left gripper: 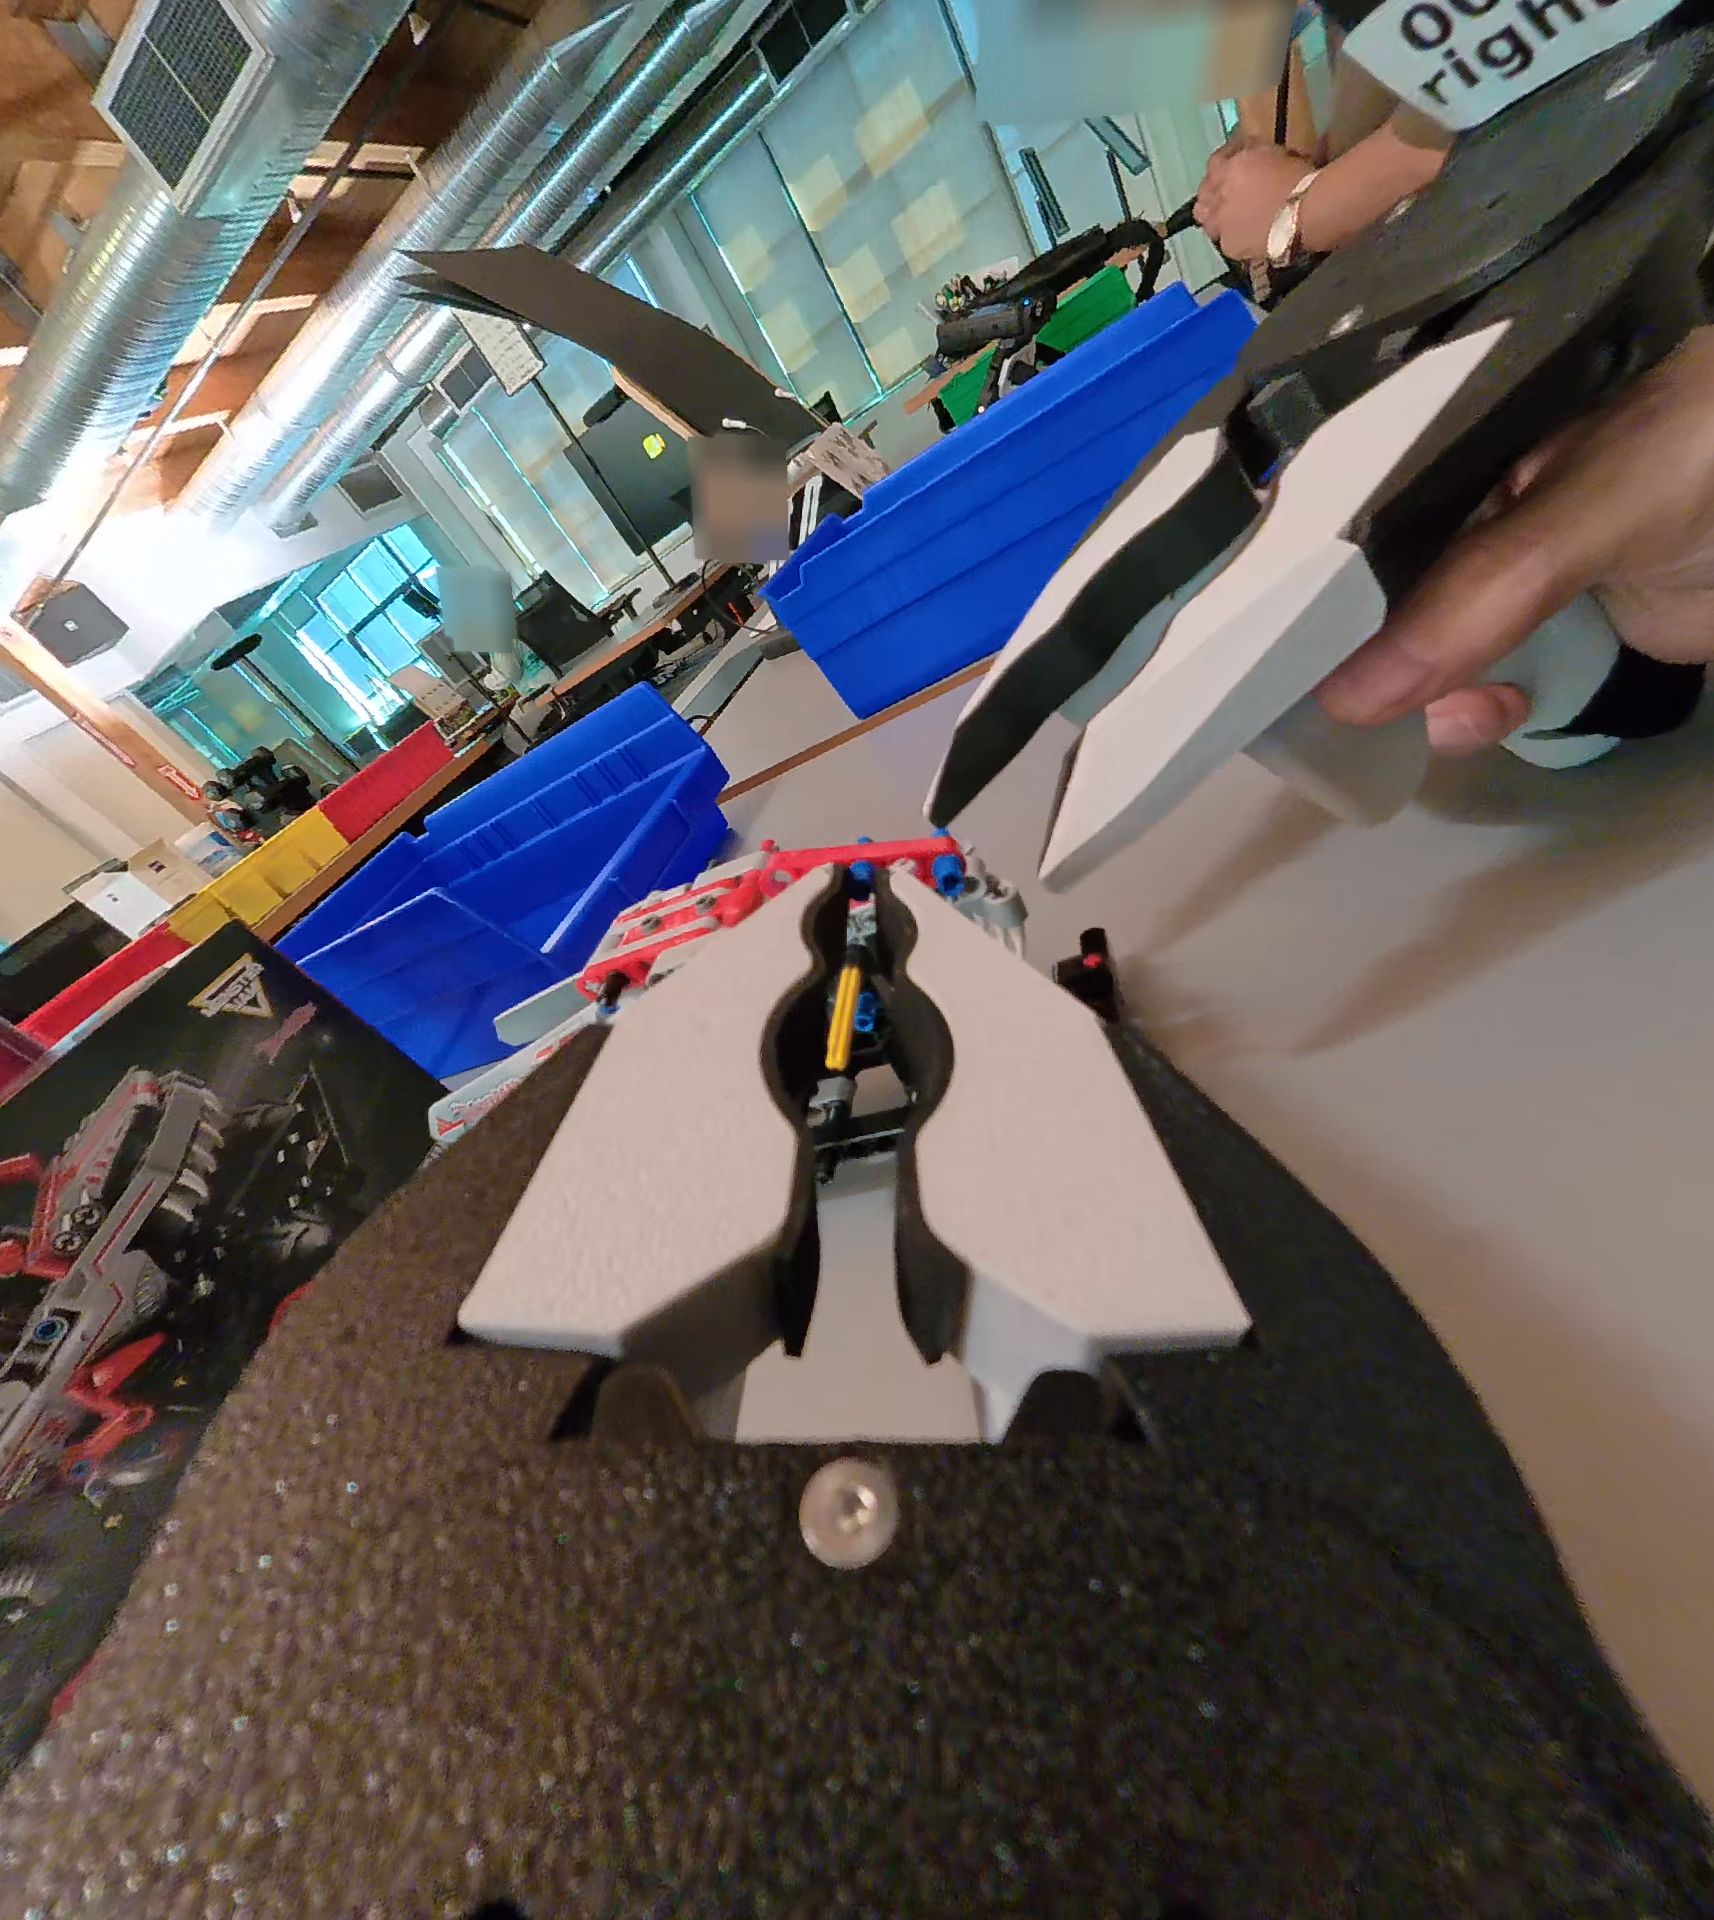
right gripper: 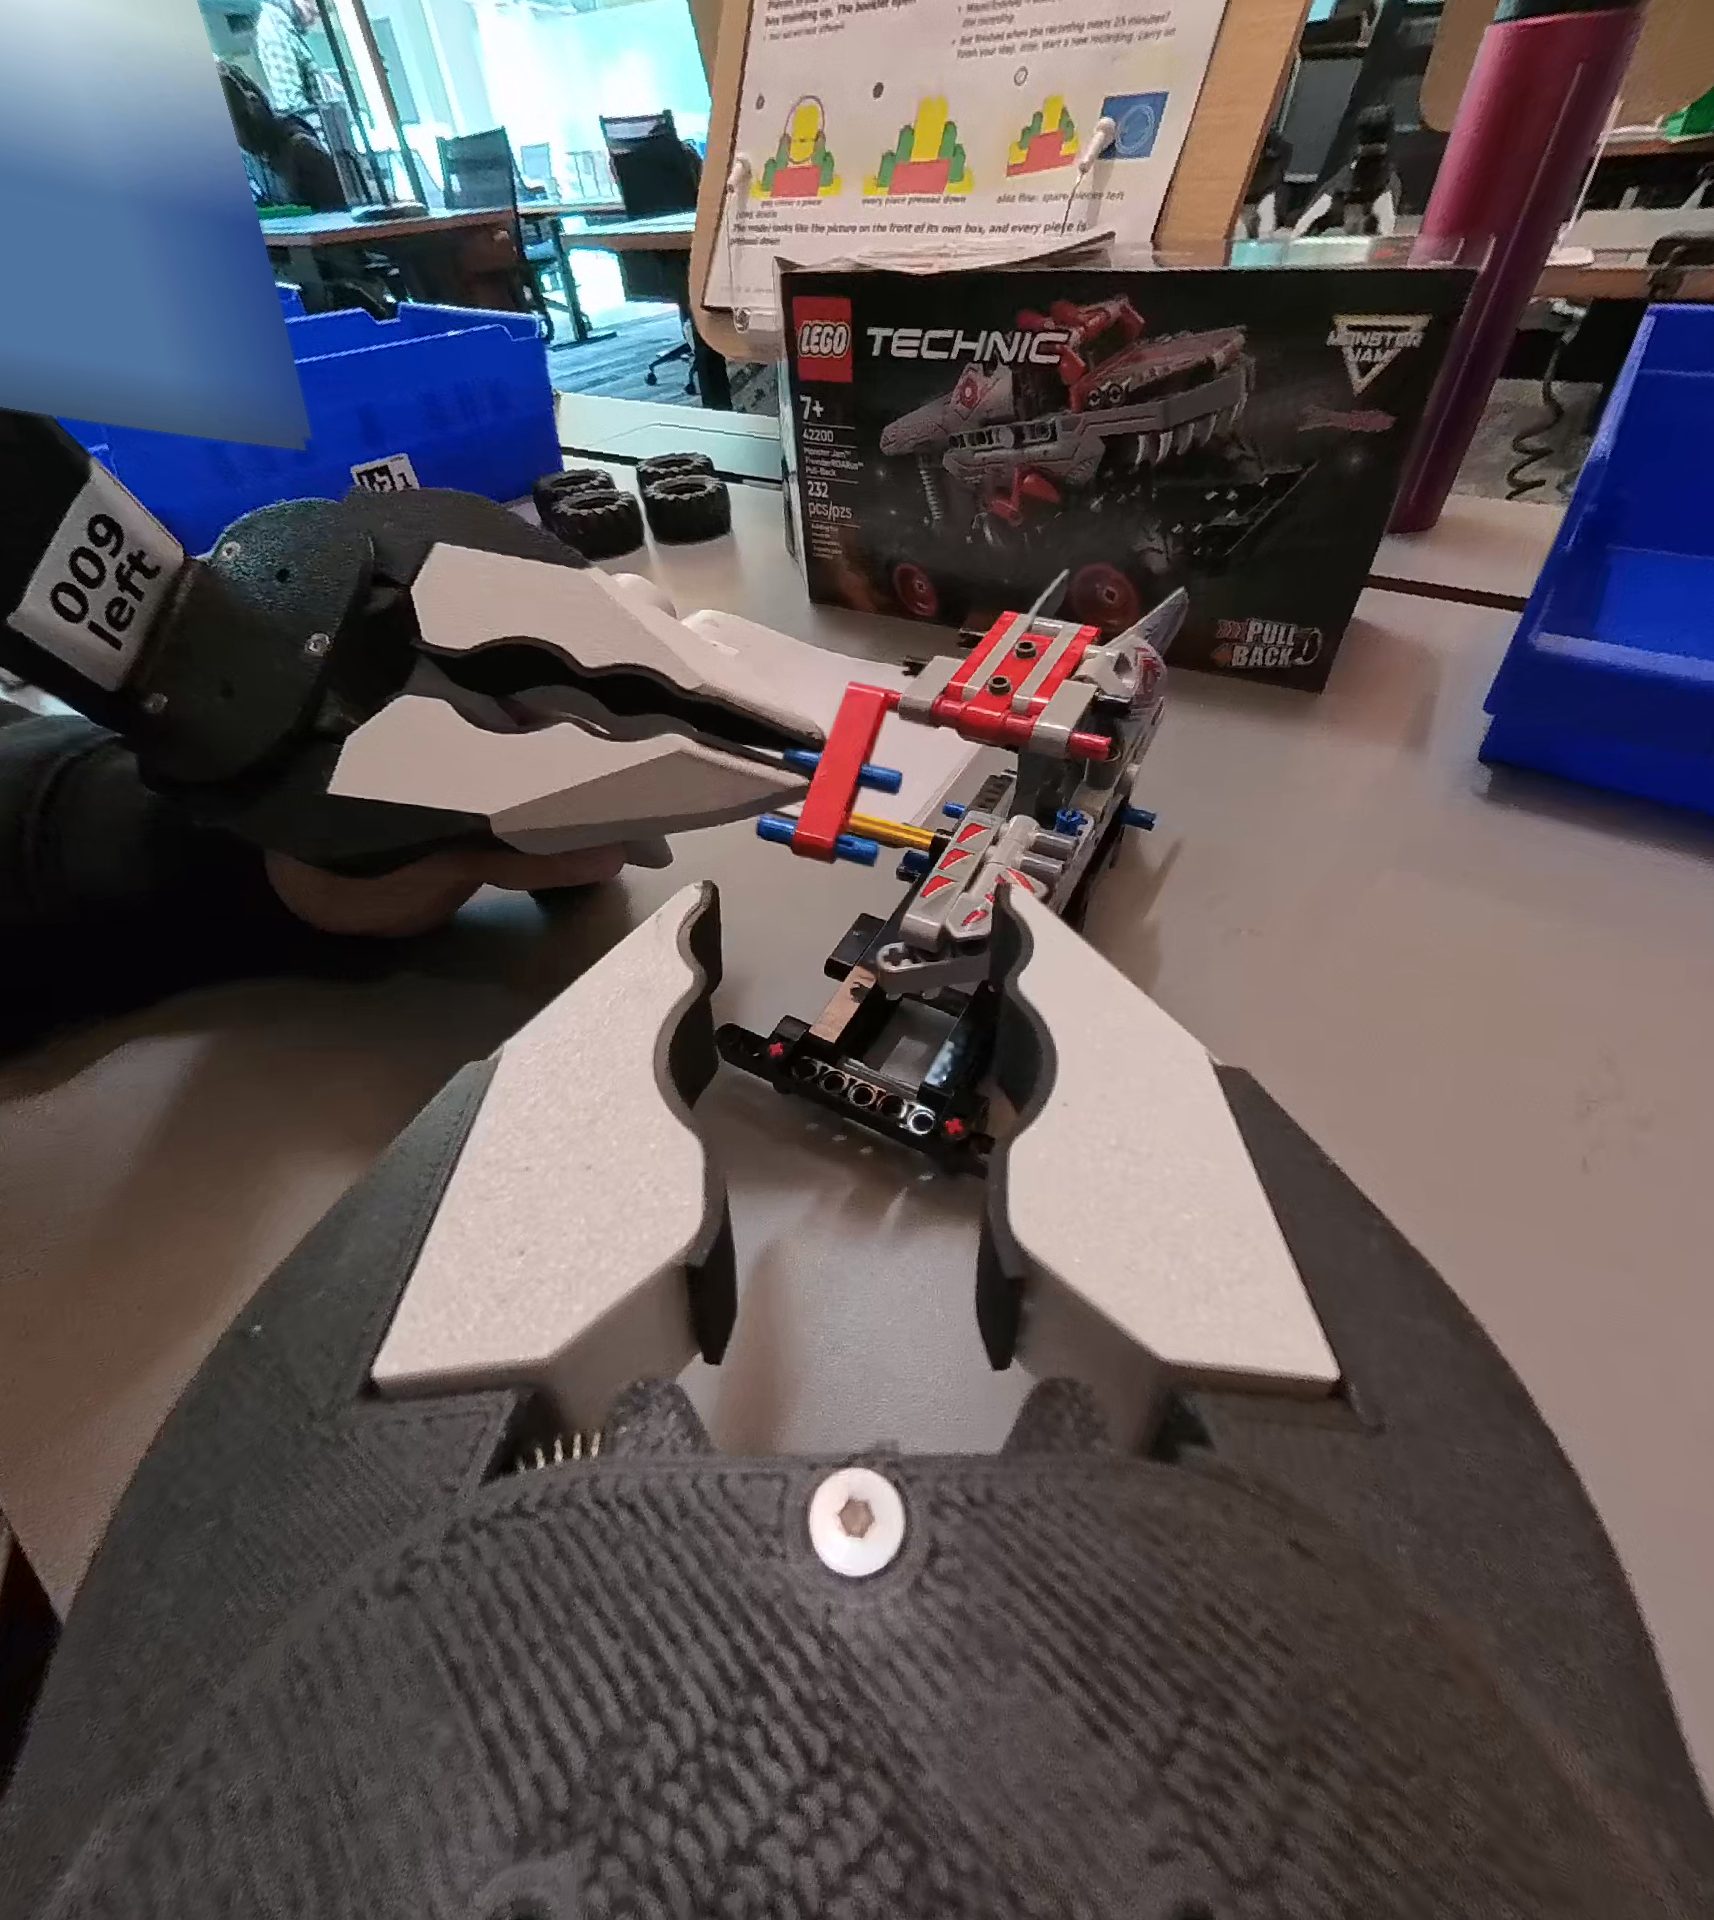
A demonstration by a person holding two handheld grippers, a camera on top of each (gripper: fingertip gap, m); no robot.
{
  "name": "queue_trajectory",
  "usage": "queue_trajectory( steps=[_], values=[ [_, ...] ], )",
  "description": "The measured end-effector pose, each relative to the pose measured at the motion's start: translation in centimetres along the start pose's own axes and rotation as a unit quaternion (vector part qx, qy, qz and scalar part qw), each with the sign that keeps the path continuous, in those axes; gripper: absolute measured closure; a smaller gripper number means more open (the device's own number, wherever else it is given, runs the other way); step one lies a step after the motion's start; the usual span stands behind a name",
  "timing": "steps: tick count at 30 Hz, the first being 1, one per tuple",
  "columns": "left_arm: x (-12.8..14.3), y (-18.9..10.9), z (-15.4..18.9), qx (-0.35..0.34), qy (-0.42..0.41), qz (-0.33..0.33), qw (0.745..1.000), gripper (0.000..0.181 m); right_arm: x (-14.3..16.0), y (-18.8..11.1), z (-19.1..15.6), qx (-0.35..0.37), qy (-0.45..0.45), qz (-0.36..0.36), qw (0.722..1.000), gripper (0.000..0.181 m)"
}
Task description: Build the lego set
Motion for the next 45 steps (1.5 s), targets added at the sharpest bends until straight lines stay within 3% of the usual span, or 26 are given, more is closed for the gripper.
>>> queue_trajectory(
  steps=[10, 17, 33, 37, 45],
  values=[
    [0.1, 0.2, 0.6, 0.006, 0.024, -0.008, 1.0, 0.179, 0.2, 0.4, -0.5, 0.003, -0.031, -0.019, 0.999, 0.131],
    [0.2, 0.2, 0.8, 0.006, 0.033, -0.012, 0.999, 0.18, 0.1, 0.2, -0.1, -0.013, 0.003, -0.006, 1.0, 0.133],
    [0.1, 0.1, 1.0, 0.013, 0.038, -0.005, 0.999, 0.179, -0.1, -0.1, 0.2, 0.025, -0.01, 0.003, 1.0, 0.133],
    [-0.4, -0.1, 1.4, 0.053, 0.031, 0.019, 0.998, 0.179, -0.4, -0.4, 0.1, 0.025, -0.018, 0.017, 0.999, 0.133],
    [-2.2, -1.9, 1.9, 0.242, -0.083, 0.081, 0.963, 0.179, -2.3, -3.2, -1.7, 0.012, -0.042, 0.138, 0.99, 0.135]
  ],
)
Point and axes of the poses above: each gripper's, where its closed fingertips meet, y out along the fingers, x out of its underside, z = x × y across the jaws, the point moved 4 cm from there along -y, back along the fingers, and after that the axes turned 14 degrees about -y, right-handed, at the moved point
